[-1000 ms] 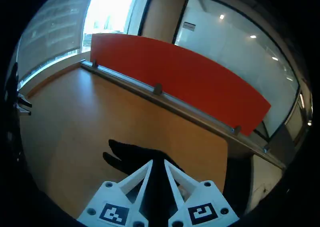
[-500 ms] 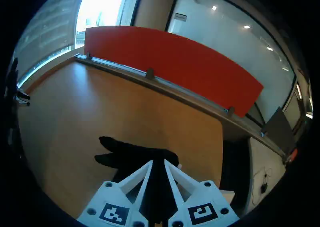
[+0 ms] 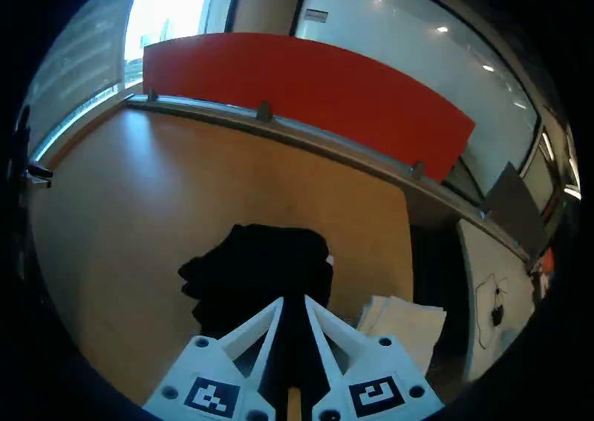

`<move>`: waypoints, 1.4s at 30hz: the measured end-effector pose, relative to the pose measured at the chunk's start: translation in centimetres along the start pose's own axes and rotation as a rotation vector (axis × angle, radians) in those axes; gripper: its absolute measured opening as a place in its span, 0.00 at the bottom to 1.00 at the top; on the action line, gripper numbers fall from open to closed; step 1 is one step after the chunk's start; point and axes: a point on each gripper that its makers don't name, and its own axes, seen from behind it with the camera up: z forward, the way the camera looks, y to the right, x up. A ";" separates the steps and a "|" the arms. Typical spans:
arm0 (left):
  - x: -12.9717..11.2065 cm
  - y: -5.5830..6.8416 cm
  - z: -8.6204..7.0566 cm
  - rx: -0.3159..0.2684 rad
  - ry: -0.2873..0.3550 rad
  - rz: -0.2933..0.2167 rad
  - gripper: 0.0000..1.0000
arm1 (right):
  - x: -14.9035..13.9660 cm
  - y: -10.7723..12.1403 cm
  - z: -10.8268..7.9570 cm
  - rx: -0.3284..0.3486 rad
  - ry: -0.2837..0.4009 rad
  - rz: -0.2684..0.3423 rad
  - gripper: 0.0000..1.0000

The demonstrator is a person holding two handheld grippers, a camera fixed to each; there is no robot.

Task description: Fold towel

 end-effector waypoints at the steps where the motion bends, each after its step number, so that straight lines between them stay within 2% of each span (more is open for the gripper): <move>1: 0.0 0.0 0.0 0.000 0.000 0.000 0.93 | -0.5 0.0 0.0 -0.002 -0.006 0.004 0.04; 12: -0.4 -0.4 -0.2 0.008 -0.006 0.001 0.93 | -6.3 0.1 1.1 -0.032 -0.080 0.080 0.04; 18: -0.4 -0.5 -0.4 0.010 -0.004 0.002 0.93 | -8.3 0.4 1.8 -0.042 -0.107 0.110 0.04; 36: -0.7 -0.4 -0.7 0.010 -0.007 0.012 0.93 | -12.2 0.4 3.9 -0.061 -0.176 0.179 0.04; 42: -0.8 -0.4 -0.7 0.009 -0.009 0.012 0.93 | -12.5 0.2 4.5 -0.071 -0.177 0.204 0.04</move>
